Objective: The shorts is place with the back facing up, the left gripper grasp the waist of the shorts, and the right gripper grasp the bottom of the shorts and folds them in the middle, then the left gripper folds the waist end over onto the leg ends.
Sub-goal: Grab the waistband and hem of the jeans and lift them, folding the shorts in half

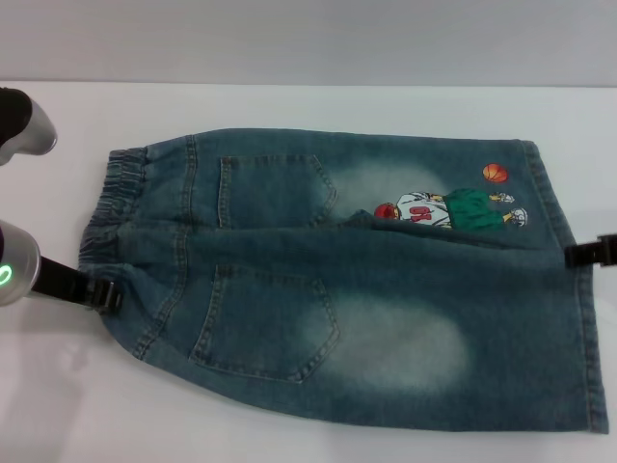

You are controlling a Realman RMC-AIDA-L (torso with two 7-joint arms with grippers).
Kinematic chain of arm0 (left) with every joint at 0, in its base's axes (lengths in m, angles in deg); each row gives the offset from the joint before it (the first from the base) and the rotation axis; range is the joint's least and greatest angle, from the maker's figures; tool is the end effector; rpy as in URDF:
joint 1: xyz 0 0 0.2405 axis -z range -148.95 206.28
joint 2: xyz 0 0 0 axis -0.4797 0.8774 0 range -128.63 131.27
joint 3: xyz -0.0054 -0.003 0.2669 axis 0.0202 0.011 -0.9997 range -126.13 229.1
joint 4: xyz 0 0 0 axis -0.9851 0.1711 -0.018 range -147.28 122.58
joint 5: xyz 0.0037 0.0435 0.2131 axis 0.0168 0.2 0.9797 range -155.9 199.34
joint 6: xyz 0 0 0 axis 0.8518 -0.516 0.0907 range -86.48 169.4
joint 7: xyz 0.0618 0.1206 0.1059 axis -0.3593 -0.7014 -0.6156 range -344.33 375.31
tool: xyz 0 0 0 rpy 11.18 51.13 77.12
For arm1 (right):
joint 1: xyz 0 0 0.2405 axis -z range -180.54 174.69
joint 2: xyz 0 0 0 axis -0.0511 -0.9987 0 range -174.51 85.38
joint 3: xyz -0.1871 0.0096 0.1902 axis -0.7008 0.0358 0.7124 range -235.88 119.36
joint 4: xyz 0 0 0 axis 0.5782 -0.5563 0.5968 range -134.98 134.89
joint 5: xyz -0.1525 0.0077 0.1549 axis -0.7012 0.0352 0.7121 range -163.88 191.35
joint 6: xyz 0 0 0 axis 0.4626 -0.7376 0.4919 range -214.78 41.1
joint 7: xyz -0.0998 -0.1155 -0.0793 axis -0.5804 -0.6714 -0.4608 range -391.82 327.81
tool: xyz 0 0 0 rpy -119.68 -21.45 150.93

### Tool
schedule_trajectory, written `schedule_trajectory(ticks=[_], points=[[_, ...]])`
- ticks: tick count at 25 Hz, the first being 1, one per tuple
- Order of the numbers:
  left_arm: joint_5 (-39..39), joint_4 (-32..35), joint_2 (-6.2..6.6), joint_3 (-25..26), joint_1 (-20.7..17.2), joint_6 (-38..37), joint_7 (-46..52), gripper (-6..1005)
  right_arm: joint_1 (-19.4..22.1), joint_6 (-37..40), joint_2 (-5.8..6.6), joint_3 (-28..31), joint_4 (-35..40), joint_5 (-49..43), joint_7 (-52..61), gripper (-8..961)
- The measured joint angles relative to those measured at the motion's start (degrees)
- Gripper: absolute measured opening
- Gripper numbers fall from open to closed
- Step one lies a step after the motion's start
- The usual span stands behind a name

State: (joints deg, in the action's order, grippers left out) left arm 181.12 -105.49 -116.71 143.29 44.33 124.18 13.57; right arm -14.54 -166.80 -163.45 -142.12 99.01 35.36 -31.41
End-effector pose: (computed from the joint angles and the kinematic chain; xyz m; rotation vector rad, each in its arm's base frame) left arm -0.2603 0.3320 0.0001 -2.0064 -1.3761 0.3827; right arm 0.2580 0.3331 0.0261 -1.8937 1.4222 -0.1929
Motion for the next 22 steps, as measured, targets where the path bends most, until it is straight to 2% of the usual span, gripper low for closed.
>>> schedule_trajectory(ticks=[17,22], points=[[-0.23,0.29,-0.09,-1.35,0.34,-2.75,0.18,225,0.45,-9.14,-0.16,-4.7,0.01,-0.85,-0.05,737],[-0.23,0.45,-0.09,-1.47,0.35,-2.86,0.2,225,1.32,-10.58,-0.22,-5.47,-0.09,-0.88,-0.06,736]])
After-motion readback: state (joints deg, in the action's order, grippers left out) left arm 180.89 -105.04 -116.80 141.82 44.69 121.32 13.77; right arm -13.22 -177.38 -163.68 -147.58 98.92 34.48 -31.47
